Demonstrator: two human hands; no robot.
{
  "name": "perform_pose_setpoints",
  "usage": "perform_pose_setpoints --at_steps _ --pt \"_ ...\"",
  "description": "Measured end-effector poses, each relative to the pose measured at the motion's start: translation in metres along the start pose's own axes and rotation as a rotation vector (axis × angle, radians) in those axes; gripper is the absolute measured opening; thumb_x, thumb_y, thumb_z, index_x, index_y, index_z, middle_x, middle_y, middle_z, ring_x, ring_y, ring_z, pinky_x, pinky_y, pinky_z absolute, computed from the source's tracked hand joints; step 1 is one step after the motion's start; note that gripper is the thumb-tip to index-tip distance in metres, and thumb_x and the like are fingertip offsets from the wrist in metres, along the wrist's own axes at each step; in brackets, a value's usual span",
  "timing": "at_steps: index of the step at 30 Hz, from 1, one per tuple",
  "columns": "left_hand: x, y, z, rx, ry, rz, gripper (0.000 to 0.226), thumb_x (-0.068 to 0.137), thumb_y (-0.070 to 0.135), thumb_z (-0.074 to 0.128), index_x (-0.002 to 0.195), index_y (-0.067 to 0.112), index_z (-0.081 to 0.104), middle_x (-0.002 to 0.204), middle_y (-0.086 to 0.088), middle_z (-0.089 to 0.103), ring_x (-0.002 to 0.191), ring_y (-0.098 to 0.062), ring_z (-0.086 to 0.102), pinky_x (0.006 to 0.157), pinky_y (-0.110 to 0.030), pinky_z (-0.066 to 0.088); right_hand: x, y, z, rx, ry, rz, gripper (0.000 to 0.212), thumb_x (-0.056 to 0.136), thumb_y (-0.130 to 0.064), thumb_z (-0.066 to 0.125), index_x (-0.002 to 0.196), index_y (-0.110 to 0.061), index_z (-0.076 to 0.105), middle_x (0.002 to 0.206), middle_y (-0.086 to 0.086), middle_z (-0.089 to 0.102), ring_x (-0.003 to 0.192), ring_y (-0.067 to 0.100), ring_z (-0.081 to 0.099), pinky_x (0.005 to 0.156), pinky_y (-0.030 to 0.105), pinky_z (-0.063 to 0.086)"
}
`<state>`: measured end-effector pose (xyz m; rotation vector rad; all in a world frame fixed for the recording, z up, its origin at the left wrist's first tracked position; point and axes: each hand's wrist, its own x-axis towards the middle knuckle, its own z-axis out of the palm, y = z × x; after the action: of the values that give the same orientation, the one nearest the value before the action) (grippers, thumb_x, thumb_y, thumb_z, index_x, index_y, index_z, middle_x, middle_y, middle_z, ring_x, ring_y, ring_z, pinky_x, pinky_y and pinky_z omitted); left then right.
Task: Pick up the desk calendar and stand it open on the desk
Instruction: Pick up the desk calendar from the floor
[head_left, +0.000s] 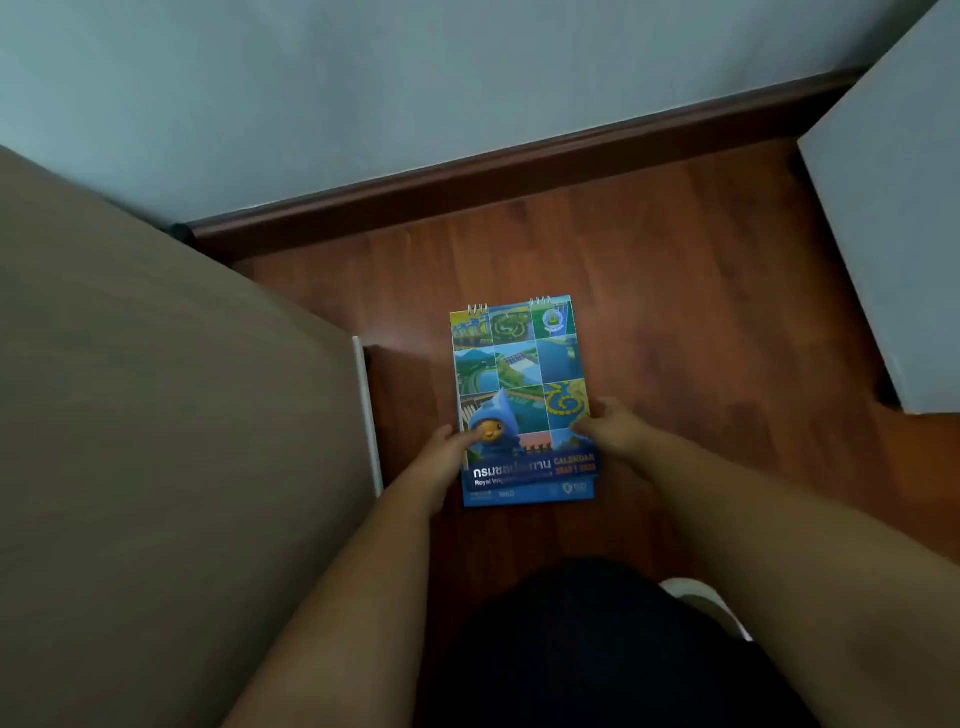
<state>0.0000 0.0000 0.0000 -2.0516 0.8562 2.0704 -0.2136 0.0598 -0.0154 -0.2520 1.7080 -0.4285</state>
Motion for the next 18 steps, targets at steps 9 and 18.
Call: perform_pose_setpoints --at_steps 9,18 --pt "0.015 -0.007 -0.004 -0.032 0.164 0.080 0.034 0.085 0.019 0.069 0.112 0.013 0.049 0.110 -0.017 0.063 0.080 -0.025 0.065 0.067 -0.034 0.055 -0.013 0.007 0.018 0.100 -0.031 0.143 0.014 0.091 -0.001 0.056 0.078 -0.008 0.057 0.071 0.010 0.058 0.060 0.019 0.053 0.047 0.022 0.045" --pt "-0.042 0.024 -0.002 -0.066 -0.035 0.197 0.056 0.080 -0.015 0.062 0.122 0.018 0.045 0.116 -0.019 0.064 0.095 -0.032 0.065 0.087 -0.049 0.053 -0.048 -0.026 -0.019 0.100 -0.085 0.044 0.042 0.082 0.019 0.052 0.111 -0.011 0.050 0.085 0.012 0.061 0.076 0.025 0.060 0.061 0.032 0.049"
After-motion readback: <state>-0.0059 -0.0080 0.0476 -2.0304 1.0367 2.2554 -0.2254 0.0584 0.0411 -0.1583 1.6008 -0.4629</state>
